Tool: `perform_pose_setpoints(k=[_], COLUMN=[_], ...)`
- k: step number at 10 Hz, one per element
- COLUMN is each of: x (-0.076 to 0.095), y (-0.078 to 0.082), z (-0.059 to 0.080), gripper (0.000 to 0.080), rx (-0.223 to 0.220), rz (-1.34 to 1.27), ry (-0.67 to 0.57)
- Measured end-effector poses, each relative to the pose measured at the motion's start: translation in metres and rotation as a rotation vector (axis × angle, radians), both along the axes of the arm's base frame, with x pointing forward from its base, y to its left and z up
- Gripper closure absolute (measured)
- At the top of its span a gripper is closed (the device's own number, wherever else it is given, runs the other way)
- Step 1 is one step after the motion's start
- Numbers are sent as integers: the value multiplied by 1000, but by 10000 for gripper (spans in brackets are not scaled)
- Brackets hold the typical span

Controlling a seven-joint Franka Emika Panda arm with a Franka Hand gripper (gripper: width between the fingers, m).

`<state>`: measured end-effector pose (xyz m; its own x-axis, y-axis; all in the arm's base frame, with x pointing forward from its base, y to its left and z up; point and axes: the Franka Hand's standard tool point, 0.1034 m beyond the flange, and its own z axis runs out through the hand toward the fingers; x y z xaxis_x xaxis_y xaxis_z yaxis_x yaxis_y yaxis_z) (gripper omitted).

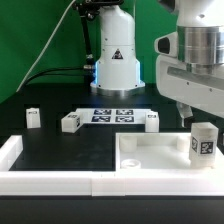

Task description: Assemble one leg

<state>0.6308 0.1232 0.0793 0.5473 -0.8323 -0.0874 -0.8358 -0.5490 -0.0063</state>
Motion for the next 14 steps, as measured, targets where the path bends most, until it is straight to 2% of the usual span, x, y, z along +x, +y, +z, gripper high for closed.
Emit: perform_pose_setpoints(k=[3, 6, 9, 11, 12, 13, 14], x=[2, 2, 3, 3, 3, 3, 3], y=[-3, 2, -2, -5, -5, -5, -5], z=[-3, -2, -2, -2, -2, -2, -2], gripper=[151, 151, 151, 151, 251, 251, 434], rx=[15, 17, 20, 23, 23, 23, 23], rz=[363, 702, 989, 1058, 1055, 1055, 1055], ry=[-28, -51, -66, -71, -71, -71, -71])
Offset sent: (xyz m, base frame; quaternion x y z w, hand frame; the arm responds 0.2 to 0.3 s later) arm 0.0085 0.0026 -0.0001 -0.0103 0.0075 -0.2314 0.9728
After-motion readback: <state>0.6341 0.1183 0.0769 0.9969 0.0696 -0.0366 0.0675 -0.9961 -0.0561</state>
